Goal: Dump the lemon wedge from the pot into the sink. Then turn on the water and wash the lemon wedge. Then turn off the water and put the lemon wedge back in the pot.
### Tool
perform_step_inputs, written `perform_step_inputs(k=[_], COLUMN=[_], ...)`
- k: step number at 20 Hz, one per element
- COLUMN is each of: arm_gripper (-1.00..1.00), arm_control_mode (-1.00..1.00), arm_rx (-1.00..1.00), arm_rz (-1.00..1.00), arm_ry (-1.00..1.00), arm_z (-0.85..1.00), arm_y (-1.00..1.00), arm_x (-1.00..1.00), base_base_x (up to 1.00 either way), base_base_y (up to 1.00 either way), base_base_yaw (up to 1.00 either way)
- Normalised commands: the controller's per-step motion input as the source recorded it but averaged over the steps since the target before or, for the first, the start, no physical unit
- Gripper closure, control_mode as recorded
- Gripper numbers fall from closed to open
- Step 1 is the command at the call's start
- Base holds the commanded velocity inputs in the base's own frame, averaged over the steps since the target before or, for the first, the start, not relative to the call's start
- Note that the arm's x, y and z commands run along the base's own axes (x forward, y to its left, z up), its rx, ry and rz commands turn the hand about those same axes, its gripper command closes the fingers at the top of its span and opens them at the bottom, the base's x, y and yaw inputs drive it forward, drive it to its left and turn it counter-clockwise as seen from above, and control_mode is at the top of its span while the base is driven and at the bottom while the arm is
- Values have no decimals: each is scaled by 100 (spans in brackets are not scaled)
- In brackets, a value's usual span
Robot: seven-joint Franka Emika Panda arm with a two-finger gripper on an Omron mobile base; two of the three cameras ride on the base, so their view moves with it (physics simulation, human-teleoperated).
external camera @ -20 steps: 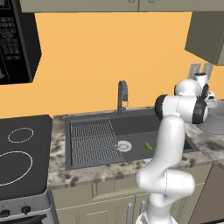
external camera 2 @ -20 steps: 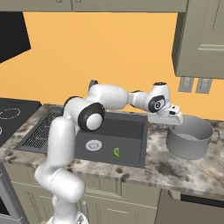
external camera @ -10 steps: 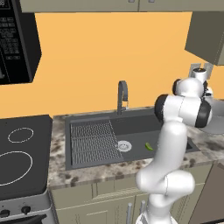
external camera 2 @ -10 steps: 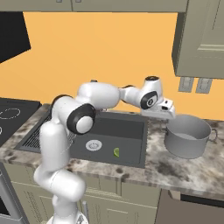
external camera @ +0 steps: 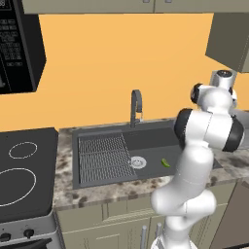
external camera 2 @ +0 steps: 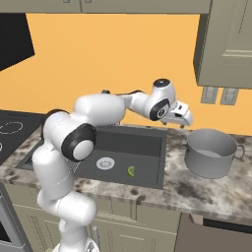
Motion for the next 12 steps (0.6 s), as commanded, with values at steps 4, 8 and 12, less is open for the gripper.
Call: perform_step_inputs(k=[4, 8, 12], arm_gripper=[-100, -100, -100], arm_control_mode=[-100, -100, -100], arm_rx=[0, 1, 1], arm_rz=[0, 2, 3], arm_ry=[-18, -16, -18], arm_z=[16, 0, 0], arm_y=[39, 45, 46], arm_x=[-32, -31, -10], base_base_x=[0, 0, 0], base_base_y=[0, 0, 0], base_base_yaw=[0, 0, 0])
